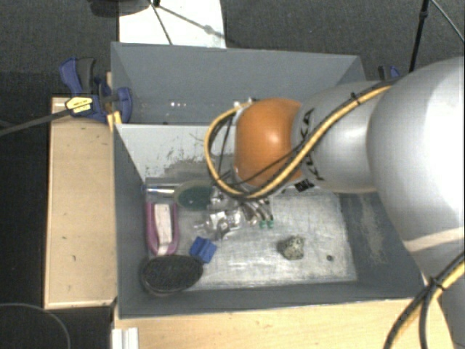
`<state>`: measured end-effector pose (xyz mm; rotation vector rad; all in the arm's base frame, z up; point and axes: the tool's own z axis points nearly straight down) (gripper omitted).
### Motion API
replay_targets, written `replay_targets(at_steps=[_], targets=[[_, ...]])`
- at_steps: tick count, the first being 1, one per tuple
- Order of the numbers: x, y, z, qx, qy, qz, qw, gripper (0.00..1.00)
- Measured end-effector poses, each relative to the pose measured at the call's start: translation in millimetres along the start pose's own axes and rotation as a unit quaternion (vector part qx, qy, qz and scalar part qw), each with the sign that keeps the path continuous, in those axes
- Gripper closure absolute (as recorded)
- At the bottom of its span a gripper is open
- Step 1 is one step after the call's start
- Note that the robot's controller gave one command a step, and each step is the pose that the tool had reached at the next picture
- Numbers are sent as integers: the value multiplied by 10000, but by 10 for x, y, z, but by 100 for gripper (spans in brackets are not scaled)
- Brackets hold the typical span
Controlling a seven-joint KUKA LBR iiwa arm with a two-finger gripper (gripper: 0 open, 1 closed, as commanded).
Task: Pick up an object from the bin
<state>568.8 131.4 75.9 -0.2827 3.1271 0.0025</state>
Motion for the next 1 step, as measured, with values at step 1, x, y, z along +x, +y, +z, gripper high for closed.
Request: replay_targets(at_steps=[1], targets=[[-180,-133,-1482,12,-50,-1168,9931,100]])
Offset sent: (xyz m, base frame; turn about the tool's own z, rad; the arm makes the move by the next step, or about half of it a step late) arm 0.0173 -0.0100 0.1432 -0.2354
